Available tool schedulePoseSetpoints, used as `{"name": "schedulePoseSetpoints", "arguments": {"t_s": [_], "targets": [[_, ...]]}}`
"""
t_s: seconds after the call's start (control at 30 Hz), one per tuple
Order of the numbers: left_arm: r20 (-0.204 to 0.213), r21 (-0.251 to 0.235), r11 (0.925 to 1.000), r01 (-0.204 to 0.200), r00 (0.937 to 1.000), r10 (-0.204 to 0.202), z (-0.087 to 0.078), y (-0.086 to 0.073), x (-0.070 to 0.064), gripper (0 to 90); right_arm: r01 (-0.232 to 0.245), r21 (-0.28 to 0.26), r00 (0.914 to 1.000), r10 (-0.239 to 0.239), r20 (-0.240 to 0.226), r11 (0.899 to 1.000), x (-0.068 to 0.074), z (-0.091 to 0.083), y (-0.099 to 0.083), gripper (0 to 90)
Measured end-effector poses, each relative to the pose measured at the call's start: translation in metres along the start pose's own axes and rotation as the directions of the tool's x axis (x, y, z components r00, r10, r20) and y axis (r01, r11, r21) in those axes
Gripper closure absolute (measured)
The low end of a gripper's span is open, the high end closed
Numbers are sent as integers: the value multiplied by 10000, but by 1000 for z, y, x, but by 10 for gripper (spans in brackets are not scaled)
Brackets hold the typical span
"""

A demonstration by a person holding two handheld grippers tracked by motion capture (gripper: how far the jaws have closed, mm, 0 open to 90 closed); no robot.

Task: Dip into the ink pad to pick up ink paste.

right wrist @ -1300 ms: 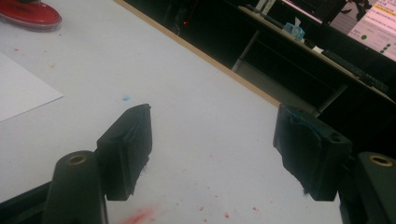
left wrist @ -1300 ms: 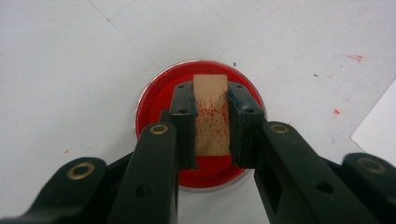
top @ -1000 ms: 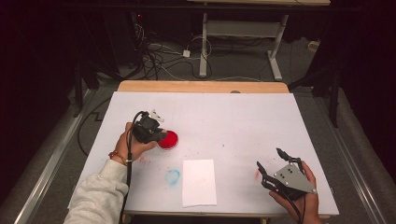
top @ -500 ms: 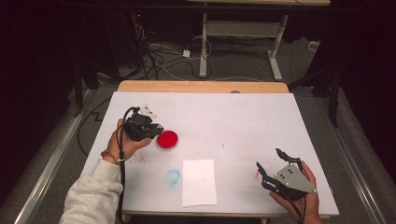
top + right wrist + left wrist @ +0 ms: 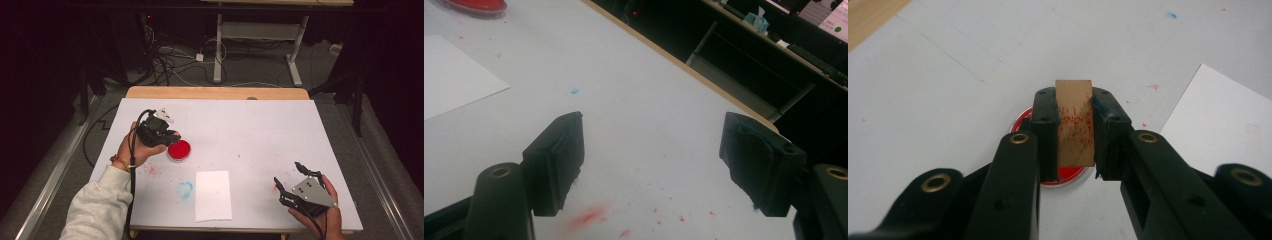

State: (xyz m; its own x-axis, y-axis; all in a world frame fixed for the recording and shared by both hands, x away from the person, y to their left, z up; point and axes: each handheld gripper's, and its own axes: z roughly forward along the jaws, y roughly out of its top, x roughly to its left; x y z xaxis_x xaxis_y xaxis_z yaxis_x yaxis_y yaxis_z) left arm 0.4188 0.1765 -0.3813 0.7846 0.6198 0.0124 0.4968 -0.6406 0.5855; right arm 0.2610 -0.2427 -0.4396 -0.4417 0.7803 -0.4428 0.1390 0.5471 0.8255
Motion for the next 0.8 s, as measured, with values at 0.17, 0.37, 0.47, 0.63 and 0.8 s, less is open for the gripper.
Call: {"name": "schedulePoseSetpoints", "arguments": {"t_s": [0.17,0.37,0.47,0.63,0.8], "targets": [[330,692,9973,255,9991,-279,28,-10,11,736,77,138,9999,-76,-82,9999,2,1,-1,277],[442,1027,9935,484,9976,-532,51,-16,18,736,113,235,9999,-110,-133,9997,3,3,-2,276],[345,1159,9922,465,9981,-508,56,-15,20,736,130,292,9998,-126,-159,9995,3,4,-3,275],[320,1360,9898,416,9984,-463,66,-14,22,736,220,409,9995,-211,-230,9989,4,4,-4,273],[250,1469,9884,387,9988,-428,75,-11,23,736,296,487,9992,-282,-280,9984,5,4,-4,275]]}}
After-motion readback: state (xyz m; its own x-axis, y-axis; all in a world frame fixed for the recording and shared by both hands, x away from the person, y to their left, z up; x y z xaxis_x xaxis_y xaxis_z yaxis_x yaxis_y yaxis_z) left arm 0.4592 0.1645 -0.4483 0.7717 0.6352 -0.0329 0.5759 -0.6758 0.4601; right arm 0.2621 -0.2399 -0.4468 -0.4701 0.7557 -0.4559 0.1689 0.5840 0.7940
